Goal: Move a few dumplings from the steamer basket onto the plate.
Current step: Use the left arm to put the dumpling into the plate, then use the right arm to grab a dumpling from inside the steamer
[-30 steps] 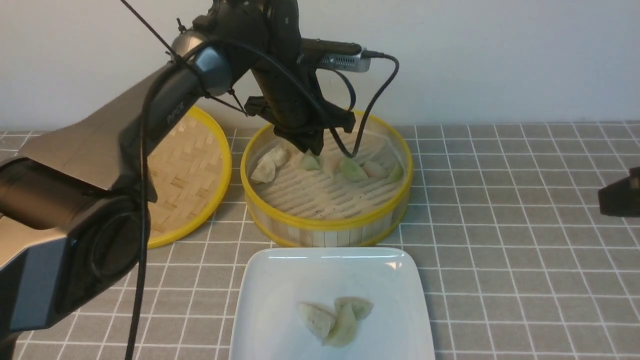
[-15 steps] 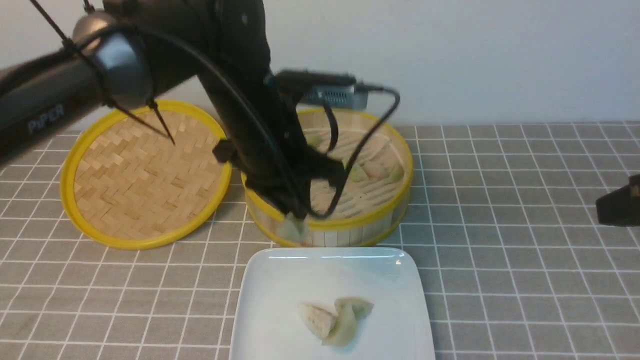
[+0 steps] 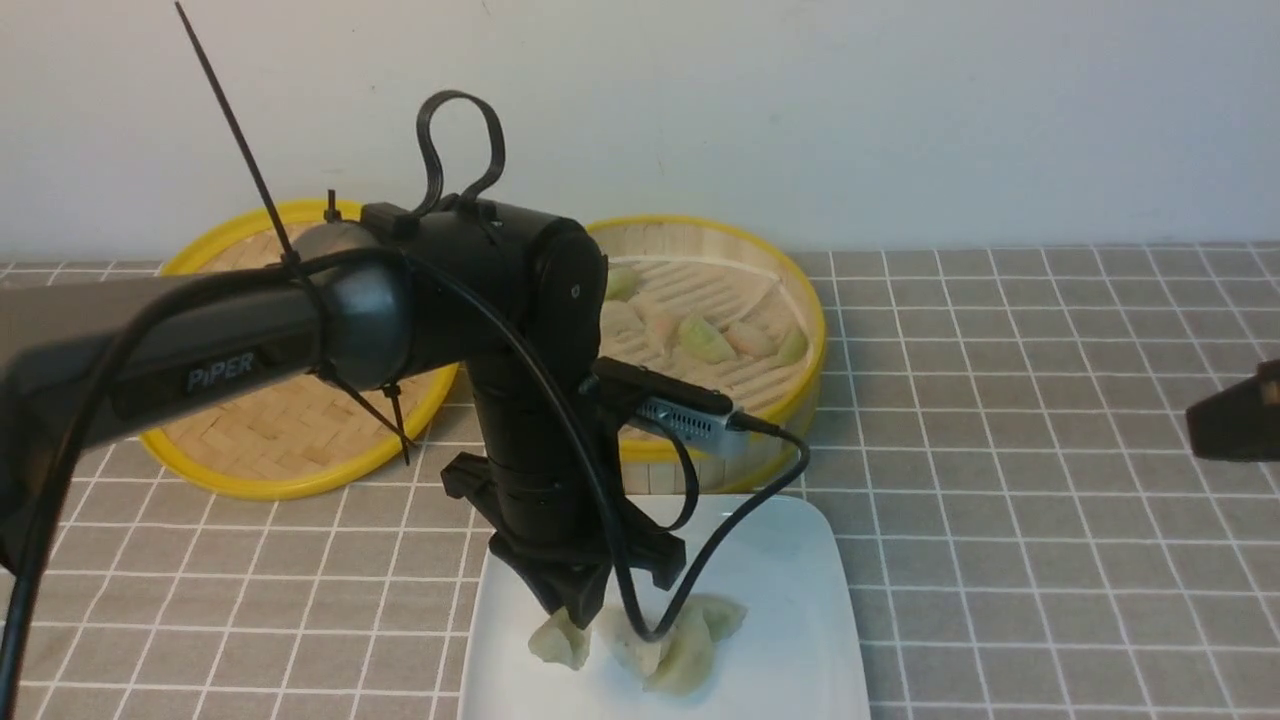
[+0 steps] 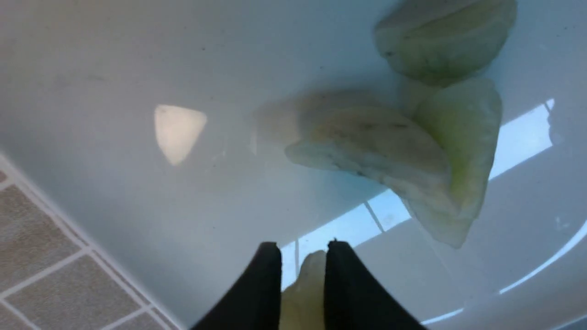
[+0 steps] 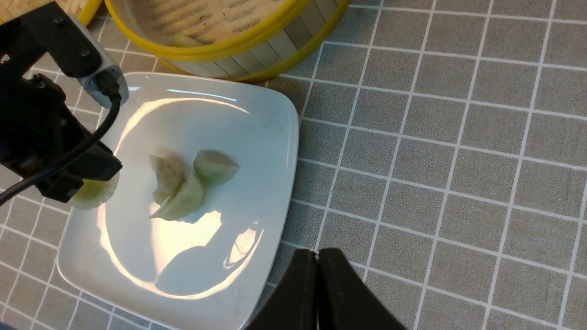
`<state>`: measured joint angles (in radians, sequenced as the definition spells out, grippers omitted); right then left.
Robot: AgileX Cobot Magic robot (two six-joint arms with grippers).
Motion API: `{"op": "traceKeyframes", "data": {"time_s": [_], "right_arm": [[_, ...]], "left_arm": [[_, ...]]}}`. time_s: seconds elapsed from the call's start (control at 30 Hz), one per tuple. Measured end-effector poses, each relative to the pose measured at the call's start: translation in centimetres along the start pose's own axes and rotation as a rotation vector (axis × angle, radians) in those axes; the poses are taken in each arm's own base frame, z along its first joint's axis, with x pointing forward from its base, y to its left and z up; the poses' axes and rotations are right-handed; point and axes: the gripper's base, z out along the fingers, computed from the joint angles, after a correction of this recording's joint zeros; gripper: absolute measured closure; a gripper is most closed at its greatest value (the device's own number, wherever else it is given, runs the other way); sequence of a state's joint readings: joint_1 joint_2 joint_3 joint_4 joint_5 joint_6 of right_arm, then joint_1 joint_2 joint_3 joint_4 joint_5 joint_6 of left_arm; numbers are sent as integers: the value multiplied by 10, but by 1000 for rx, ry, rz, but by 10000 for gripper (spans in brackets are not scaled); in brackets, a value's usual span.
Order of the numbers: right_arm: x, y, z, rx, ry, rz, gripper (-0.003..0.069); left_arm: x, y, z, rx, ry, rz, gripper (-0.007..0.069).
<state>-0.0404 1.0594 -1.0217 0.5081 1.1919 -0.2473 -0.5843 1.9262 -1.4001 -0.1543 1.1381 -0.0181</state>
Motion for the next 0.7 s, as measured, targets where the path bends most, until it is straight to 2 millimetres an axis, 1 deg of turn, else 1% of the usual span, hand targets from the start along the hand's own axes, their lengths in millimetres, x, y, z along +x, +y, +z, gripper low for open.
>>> {"op": "traceKeyframes", "data": {"time_s": [0.07,0.1,0.13,0.2,0.23,0.3,0.37,0.4,0.43,0.47,0.5,0.53,0.57,0.6,0.63,0.67,0.7], "right_arm": [[0,0,0,-4,-4,2,666],[-1,1,0,-6,-11,4,666],[-1,1,0,-6,-13,4,666],[-4,2,-1,-13,-34,8,666],[-8,3,-3,-25,-49,12,666],[-13,5,-4,-37,-64,14,666],[-24,8,-5,-52,-78,6,666],[-29,11,-5,-58,-82,-4,666],[-39,16,-1,-72,-80,-26,666],[-44,19,0,-81,-82,-40,666],[-48,22,5,-93,-67,-53,666],[-58,30,15,-110,-43,-81,666],[-63,34,22,-116,-26,-99,666],[-70,39,32,-122,-4,-116,666],[-75,43,37,-124,5,-123,666],[-81,47,47,-122,28,-136,666],[-87,53,65,-114,67,-153,666]], "left_arm": [[0,1,0,-6,0,4,402],[0,1,0,-7,0,4,378],[0,1,0,-7,0,4,378],[0,1,0,-7,0,4,295],[0,1,0,-8,0,5,239],[-1,1,-2,-11,0,7,202],[-2,1,-7,-25,-1,16,200],[-3,2,-11,-39,-4,25,215],[-4,3,-17,-64,-11,37,263],[-4,3,-21,-74,-21,38,304],[-3,4,-25,-90,-33,41,351],[-1,5,-37,-112,-65,46,417],[0,6,-43,-125,-83,39,488],[4,7,-55,-132,-115,30,545],[9,8,-69,-137,-151,21,580],[15,9,-85,-135,-194,11,602],[23,8,-100,-132,-238,7,615]]}}
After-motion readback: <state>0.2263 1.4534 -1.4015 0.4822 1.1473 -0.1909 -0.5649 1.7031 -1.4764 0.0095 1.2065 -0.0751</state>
